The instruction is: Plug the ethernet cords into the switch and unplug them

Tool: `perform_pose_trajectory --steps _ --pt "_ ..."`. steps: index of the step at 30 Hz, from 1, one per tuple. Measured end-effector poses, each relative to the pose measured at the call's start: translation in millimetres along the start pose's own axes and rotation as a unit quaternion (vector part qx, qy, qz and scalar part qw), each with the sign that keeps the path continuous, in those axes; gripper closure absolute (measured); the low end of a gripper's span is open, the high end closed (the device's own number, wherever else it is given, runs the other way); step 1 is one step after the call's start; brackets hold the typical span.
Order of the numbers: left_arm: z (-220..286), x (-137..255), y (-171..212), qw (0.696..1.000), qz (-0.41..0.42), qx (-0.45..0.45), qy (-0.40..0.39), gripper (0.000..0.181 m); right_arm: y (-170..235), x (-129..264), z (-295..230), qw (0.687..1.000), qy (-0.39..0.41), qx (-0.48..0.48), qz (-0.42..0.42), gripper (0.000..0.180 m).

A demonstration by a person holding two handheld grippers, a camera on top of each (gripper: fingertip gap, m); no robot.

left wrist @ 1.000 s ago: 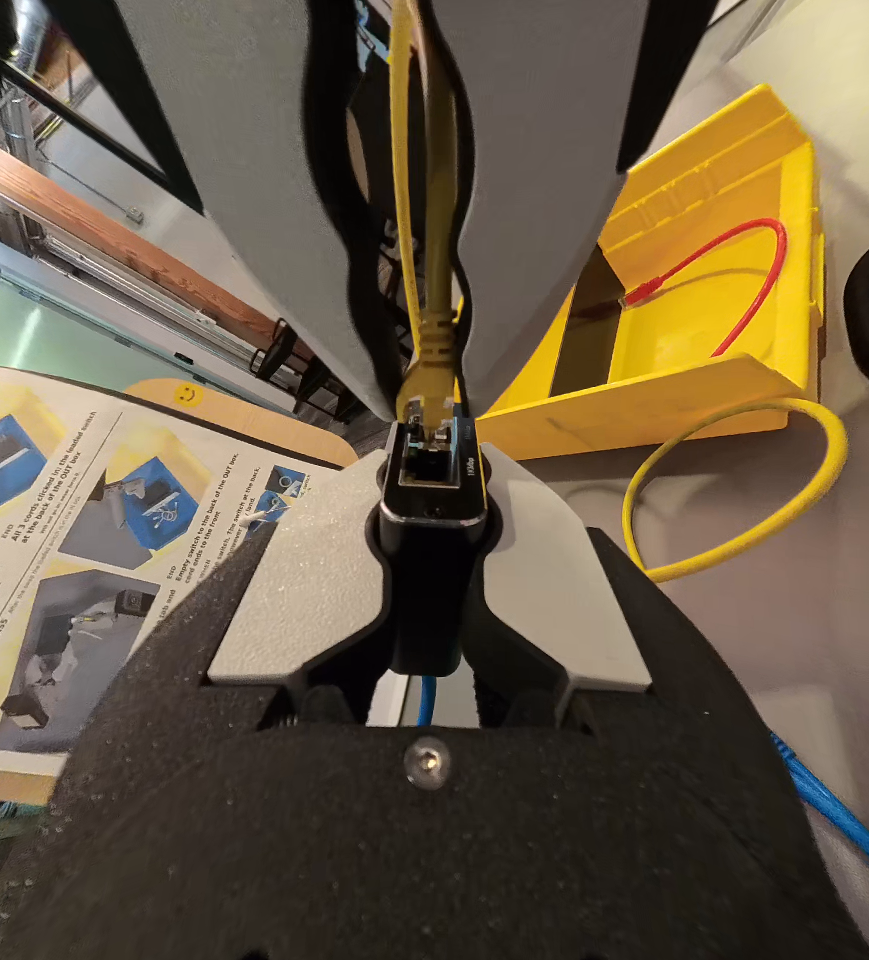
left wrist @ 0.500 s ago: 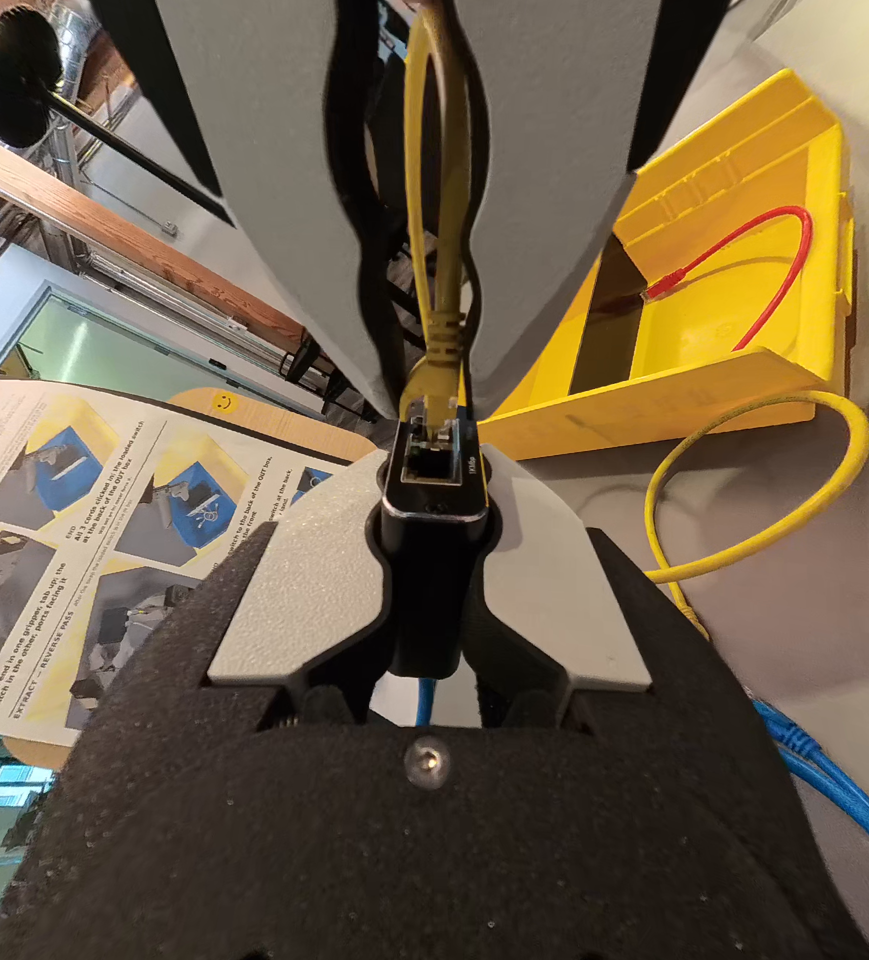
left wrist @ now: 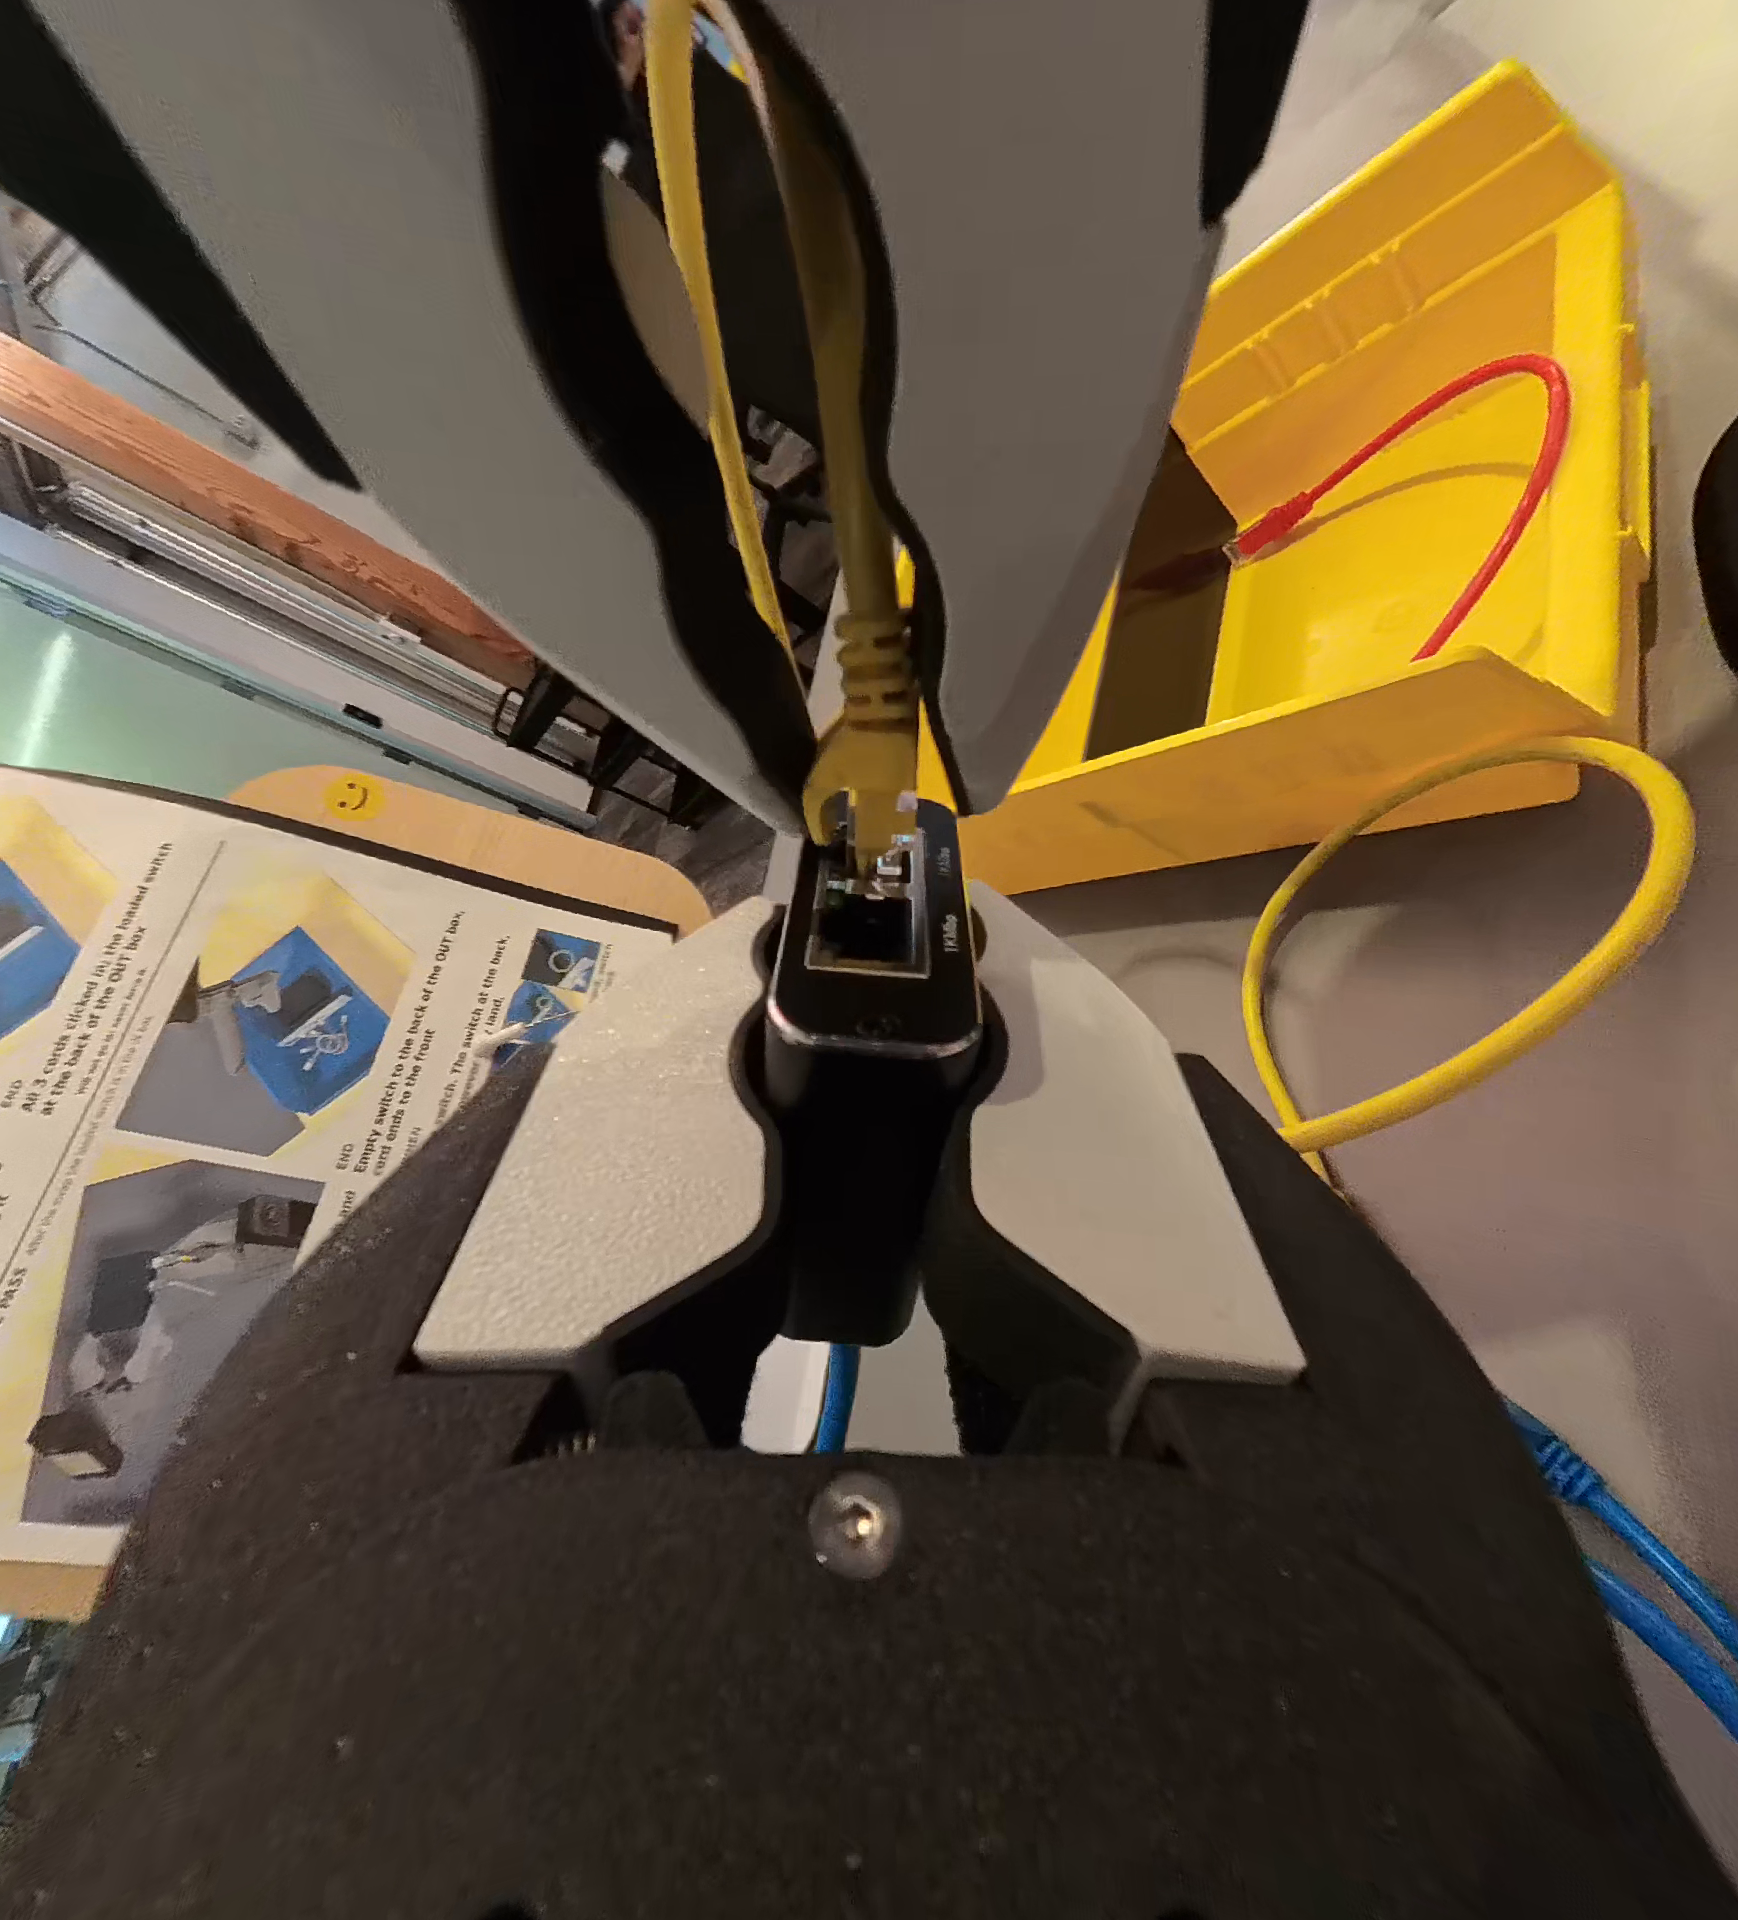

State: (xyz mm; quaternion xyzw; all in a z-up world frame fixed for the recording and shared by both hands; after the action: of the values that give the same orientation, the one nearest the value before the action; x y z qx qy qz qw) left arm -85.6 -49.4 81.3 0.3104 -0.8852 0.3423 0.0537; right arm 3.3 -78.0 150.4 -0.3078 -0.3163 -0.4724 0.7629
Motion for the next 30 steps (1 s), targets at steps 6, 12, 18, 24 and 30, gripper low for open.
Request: perform_pose_trajectory --steps 6,12,18,24,30 --pt "3 -4 0 1.000 0.002 -0.005 0.005 0.152 1 0 2 0.999 -0.032 -0.001 -0.015 0.162" --pt "6 -4 -2 1.000 0.012 -0.006 0.011 0.152 0 2 1 0.998 -0.050 -0.001 -0.023 0.161" --pt "7 -2 -7 1.000 0.022 -0.008 0.016 0.153 2 8 -1 0.998 -0.062 -0.022 -0.007 0.161" --pt "8 -1 -13 0.999 0.037 0.000 -0.018 0.151 7 13 0 0.996 -0.035 -0.065 0.040 0.162" --pt "13 -6 -18 0.997 0.022 -0.033 -0.060 0.152 13 14 -20 0.997 0.056 -0.010 0.046 0.162"
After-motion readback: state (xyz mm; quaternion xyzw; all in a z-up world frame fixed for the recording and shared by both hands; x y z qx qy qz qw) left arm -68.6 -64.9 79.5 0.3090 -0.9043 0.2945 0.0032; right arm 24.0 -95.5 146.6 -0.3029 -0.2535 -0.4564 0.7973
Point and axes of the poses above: each gripper's, where its closed fingertips meet, x back along the fingers, y out of its underside, z = x × y across the jaws, the point moved 9 cm from there along x, back along the fingers, and after that the axes turned 2 degrees about y, right-handed, at the moved point
